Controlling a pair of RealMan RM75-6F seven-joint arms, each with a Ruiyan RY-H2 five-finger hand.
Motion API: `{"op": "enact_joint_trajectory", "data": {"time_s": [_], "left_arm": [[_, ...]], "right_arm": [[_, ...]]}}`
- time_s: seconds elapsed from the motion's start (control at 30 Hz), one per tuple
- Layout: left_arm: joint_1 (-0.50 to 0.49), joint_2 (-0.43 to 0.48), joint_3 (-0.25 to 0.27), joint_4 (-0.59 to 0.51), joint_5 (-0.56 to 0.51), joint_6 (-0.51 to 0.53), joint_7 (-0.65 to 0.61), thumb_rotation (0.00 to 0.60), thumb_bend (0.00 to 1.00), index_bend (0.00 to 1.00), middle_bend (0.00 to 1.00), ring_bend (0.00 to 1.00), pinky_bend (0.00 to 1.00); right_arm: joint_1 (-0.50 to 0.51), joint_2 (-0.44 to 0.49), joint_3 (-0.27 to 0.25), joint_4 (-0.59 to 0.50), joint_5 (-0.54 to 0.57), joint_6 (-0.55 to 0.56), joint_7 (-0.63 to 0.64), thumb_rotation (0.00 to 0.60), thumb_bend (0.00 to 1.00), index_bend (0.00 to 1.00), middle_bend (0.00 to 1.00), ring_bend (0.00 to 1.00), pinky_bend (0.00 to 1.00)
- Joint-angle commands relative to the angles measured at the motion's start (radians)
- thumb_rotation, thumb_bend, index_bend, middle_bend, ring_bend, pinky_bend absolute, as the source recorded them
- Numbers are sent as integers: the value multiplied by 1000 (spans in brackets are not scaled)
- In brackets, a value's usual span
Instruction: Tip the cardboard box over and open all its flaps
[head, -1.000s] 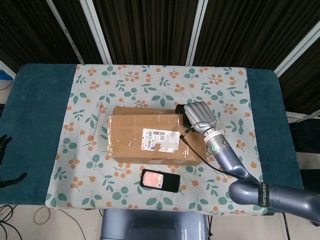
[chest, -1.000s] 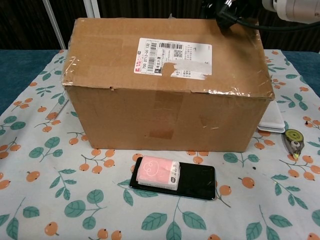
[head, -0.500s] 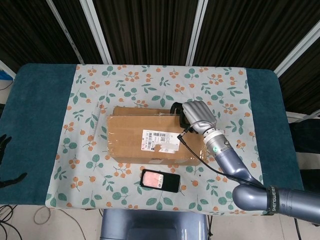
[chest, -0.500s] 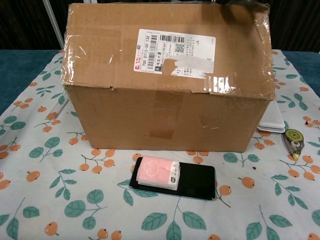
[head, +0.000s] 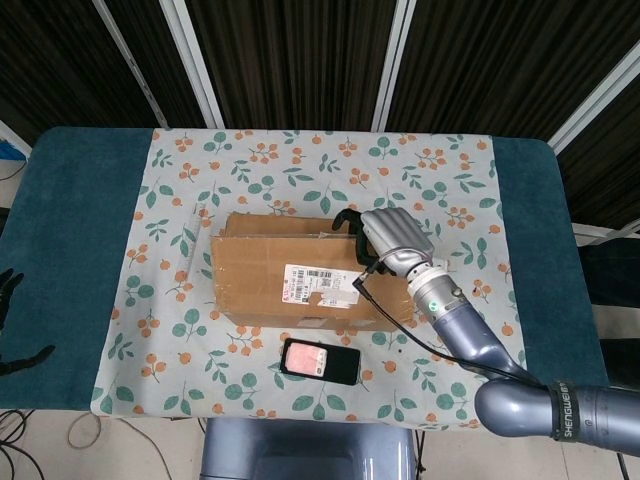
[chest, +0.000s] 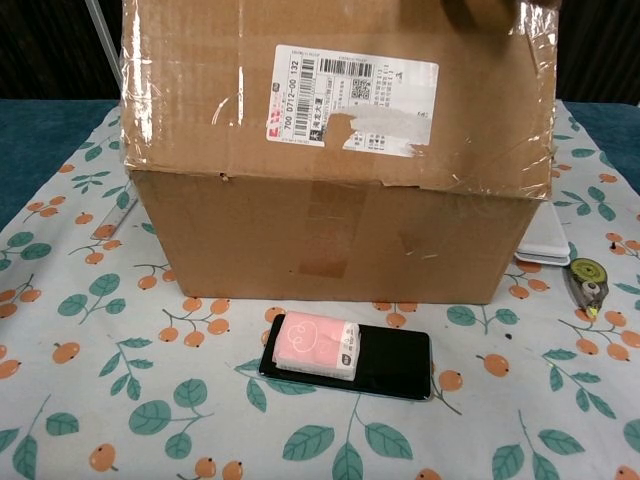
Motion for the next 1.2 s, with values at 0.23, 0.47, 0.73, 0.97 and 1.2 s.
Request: {"op": "enact_joint_trajectory", "data": {"time_s": [0.23,0.47,0.73,0.97,1.2], "left_arm": [[0,0,1,3,4,1,-2,600,54,0,0,0,0],[0,0,1,3,6,3,-5,600,55,0,0,0,0],[0,-2,0,4,5,3,-6,600,55,0,0,0,0],[0,0,1,3,3,0,-7,600,54,0,0,0,0],[0,1,1,1,3,0,-9,600,54,0,0,0,0]], "right_arm": [[43,76,-14,-98,105,-13,-23,600,1000,288,567,575,633],[64,95,-10,-144,125,9,-16,600,1000,288,568,576,634],[89,110,-3,-150,142,16,-4,600,1000,288,568,576,634],[116,150,3,-167,197,-16,11,600,1000,288,568,576,638],[158,203,-4,-175,280,-82,18,600,1000,288,574,583,643]]}}
